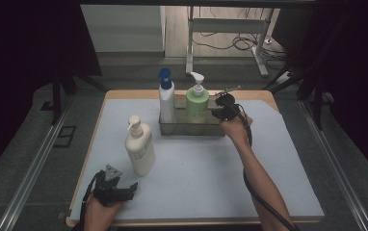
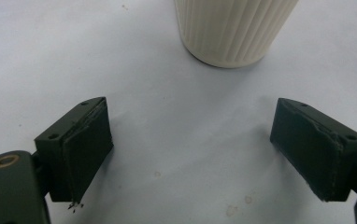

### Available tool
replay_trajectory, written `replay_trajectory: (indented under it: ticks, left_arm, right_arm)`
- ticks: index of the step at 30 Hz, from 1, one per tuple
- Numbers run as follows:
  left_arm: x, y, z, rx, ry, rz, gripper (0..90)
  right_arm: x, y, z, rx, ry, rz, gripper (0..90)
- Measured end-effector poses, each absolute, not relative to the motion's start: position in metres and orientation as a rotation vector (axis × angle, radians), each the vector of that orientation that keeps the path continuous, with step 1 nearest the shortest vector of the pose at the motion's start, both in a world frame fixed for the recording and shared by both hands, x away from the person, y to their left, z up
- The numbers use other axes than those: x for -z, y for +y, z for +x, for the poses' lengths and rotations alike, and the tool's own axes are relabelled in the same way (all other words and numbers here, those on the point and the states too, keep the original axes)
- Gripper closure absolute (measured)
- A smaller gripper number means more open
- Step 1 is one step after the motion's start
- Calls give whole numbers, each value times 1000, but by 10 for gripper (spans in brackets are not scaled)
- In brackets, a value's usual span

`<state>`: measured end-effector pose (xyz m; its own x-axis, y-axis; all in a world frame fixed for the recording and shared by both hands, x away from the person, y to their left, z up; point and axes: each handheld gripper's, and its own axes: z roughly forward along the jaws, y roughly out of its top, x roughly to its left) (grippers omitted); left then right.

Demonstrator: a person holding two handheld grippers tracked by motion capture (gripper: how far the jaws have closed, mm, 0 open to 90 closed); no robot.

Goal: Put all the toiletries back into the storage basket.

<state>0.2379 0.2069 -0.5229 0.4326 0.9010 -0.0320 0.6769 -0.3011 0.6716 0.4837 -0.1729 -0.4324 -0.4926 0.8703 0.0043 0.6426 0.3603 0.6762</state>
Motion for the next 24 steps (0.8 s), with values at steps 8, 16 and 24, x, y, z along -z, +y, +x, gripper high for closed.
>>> replay_trajectory:
  ticks: [8,16,24]
  left_arm:
    - [523,207,238,-473,1323,2074,123]
    - [523,207,238,-472,1323,2074,123]
    - [523,207,238,-472,1323,2073,123]
  right_arm:
    - [440,-169,489,-885,2271,1351,871]
    - [448,-163,494,-890,2276,1357,896]
    - [456,-158,497,-938,2259,1403,895]
